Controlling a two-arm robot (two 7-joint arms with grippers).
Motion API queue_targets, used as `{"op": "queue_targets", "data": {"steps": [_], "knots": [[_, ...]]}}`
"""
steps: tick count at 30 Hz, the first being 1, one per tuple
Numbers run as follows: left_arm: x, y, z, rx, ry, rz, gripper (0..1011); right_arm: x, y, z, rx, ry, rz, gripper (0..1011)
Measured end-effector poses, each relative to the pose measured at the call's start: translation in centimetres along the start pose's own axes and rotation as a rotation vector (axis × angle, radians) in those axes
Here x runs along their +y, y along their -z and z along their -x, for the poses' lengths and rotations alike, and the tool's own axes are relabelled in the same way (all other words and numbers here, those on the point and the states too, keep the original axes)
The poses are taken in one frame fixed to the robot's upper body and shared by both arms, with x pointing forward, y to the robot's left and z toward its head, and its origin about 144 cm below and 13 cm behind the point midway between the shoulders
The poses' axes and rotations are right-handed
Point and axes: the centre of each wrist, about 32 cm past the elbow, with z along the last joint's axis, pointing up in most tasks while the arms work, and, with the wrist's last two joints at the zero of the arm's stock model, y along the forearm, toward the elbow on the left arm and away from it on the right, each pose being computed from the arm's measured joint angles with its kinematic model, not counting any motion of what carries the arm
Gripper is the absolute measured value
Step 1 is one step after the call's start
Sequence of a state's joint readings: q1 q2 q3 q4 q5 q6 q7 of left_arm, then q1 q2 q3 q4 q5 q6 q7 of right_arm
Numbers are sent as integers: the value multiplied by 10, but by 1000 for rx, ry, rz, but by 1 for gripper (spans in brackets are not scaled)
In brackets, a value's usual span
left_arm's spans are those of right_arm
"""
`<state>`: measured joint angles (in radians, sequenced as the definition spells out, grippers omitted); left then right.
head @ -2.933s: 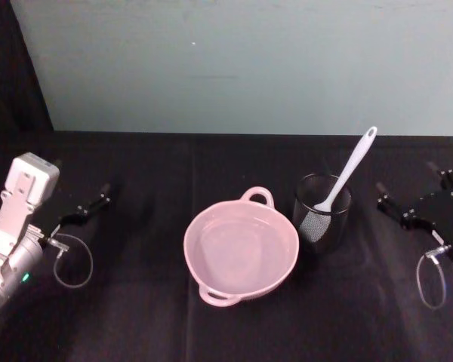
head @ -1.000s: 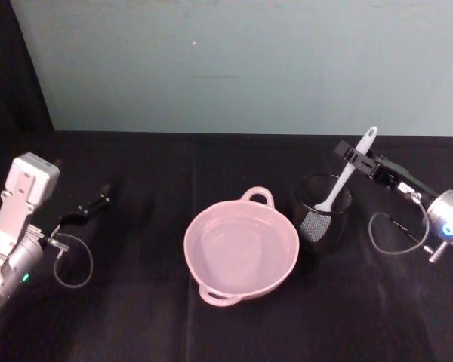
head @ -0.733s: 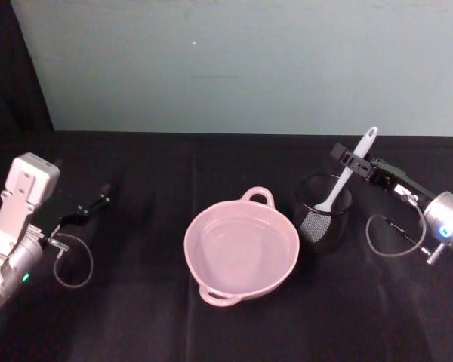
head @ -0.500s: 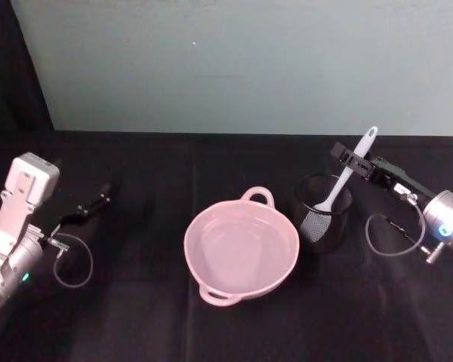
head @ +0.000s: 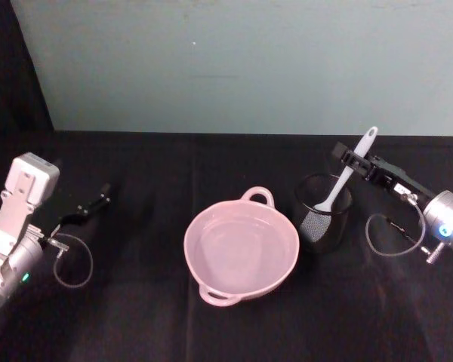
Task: Use the one hand to pick up the spoon and stir the clear water in the bowl.
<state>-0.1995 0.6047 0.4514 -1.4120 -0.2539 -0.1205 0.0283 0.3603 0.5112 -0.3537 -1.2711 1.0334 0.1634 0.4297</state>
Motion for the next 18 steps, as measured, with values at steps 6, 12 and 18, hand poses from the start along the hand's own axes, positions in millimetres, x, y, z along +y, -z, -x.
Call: {"op": "queue_targets", "data": {"steps": [6, 12, 18], "knots": [[0, 0, 0, 0, 0, 0, 1005, 0, 0, 0, 0, 0, 0, 669], [0, 0, 0, 0, 0, 0, 1005, 0, 0, 0, 1, 0, 1, 487], [0, 0, 0, 0, 0, 0, 1005, 0, 0, 0, 1, 0, 1, 282]]}}
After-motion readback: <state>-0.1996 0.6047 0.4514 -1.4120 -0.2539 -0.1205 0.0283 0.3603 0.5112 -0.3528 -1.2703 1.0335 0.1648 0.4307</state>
